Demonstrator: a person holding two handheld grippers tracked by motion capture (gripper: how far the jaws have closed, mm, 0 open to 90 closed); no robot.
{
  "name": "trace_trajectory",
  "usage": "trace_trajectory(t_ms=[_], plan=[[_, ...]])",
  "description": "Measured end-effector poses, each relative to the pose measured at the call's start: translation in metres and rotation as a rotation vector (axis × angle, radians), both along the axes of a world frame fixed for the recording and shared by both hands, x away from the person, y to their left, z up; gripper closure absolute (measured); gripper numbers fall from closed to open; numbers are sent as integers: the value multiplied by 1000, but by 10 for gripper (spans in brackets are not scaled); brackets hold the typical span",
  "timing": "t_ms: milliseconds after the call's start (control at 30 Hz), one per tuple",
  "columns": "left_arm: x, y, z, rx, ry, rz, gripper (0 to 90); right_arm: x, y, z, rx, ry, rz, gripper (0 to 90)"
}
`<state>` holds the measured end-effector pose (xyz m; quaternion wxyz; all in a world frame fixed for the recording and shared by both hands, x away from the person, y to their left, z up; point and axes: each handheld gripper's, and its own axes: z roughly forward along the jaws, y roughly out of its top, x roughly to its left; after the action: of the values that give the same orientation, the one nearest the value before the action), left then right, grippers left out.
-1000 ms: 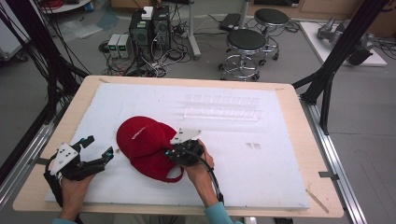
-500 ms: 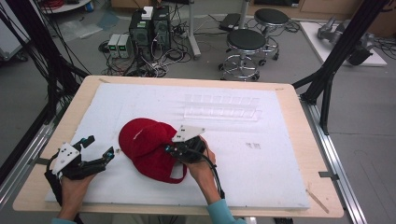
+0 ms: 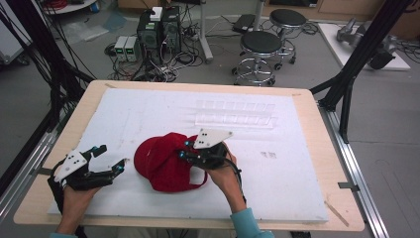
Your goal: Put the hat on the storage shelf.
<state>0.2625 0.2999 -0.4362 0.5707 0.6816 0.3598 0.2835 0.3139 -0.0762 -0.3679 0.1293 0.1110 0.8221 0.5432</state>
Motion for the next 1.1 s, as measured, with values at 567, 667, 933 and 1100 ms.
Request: trace_trajectory(t_ms=[567,667,933,1100], plan=[[10,-30,49,37,24,-282,148,-1,-18,25,-7,-62,140,827],[14,-40,59,16,48,-343,147,-2,-19,29,-19,-70,154,827],[26,-67,77,5,94,-508,145,-1,-20,35,-14,-80,183,827],[33,-85,81,34,120,-589,145,-2,-21,39,-22,-90,197,827]])
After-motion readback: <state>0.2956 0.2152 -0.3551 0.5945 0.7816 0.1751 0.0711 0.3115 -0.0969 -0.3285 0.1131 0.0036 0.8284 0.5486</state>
